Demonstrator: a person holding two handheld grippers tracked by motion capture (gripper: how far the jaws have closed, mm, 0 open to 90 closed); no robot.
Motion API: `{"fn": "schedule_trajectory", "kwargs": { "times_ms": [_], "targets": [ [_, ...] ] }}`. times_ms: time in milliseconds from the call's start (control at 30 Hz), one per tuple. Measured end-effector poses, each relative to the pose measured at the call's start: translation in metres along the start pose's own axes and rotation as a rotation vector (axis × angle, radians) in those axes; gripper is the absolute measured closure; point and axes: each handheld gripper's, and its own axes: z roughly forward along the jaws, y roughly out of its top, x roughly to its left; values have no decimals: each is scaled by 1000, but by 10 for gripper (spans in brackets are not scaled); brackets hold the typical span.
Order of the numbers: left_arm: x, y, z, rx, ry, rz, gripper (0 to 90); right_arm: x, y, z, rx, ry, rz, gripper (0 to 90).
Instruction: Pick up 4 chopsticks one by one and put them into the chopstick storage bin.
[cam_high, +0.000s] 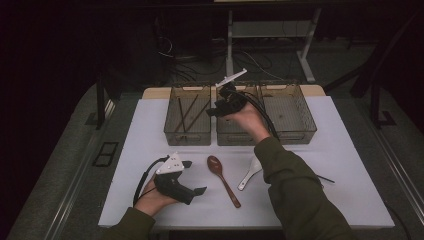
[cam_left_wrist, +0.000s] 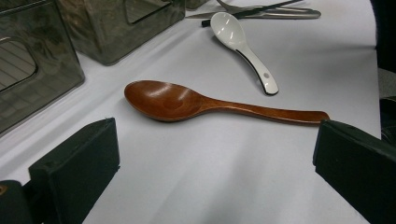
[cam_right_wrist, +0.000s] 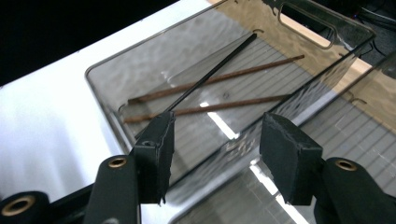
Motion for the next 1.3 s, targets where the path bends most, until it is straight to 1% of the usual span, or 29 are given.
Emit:
{"fn": "schedule_trajectory", "kwargs": {
  "times_ms": [100, 133, 200, 267, 300, 333, 400, 567, 600, 667, 700, 800, 833, 900, 1033, 1167, 1233, 1300],
  "targets": [
    [1, -1, -1, 3, -1, 7, 0, 1, -8, -8, -6, 9, -8, 440],
    [0, -1, -1, 1, 0, 3, 0, 2, -11, -10, -5, 11, -8, 437],
    [0, -2, -1, -2, 14, -1, 0, 2, -16, -15, -3, 11, -23, 432],
    [1, -3, -1, 6, 18, 3, 0, 2, -23, -20, -8, 13, -23, 431],
    [0, -4, -1, 13, 23, -2, 0, 2, -26, -23, -11, 15, -23, 431],
    [1, -5, -2, 20, 27, 4, 0, 2, -29, -26, -11, 16, -24, 430],
    [1, -5, -2, 21, 27, 6, 0, 1, -36, -31, -13, 14, -31, 427],
    [1, -7, -1, 18, 26, -8, 0, -3, -52, -47, -27, 12, -35, 427],
    [1, -8, -2, 20, 29, -9, 0, -4, -56, -51, -26, 13, -26, 427],
    [1, -10, -3, 21, 29, -8, 0, -6, -62, -57, -34, 13, -35, 427],
    [1, -10, -3, 21, 30, -7, 0, -7, -66, -61, -37, 15, -27, 427],
    [0, -11, -4, 17, 30, -15, 0, -9, -76, -71, -53, 19, -30, 427],
    [-1, -11, -4, 7, 30, -20, 0, -10, -78, -73, -58, 18, -32, 427],
    [-1, -11, -4, 9, 30, -19, 0, -12, -85, -80, -63, 15, -25, 427],
    [-1, -11, -4, 10, 33, -19, 0, -15, -97, -92, -72, 10, -29, 427],
    [-1, -11, -4, 16, 34, -19, 0, -17, -112, -103, -86, 9, -22, 432],
    [-1, -11, -4, 18, 36, -19, 0, -18, -120, -108, -89, 11, -19, 433],
    [-1, -11, -4, 16, 33, -20, 0, -19, -129, -113, -79, 16, -19, 439]
  ]
}}
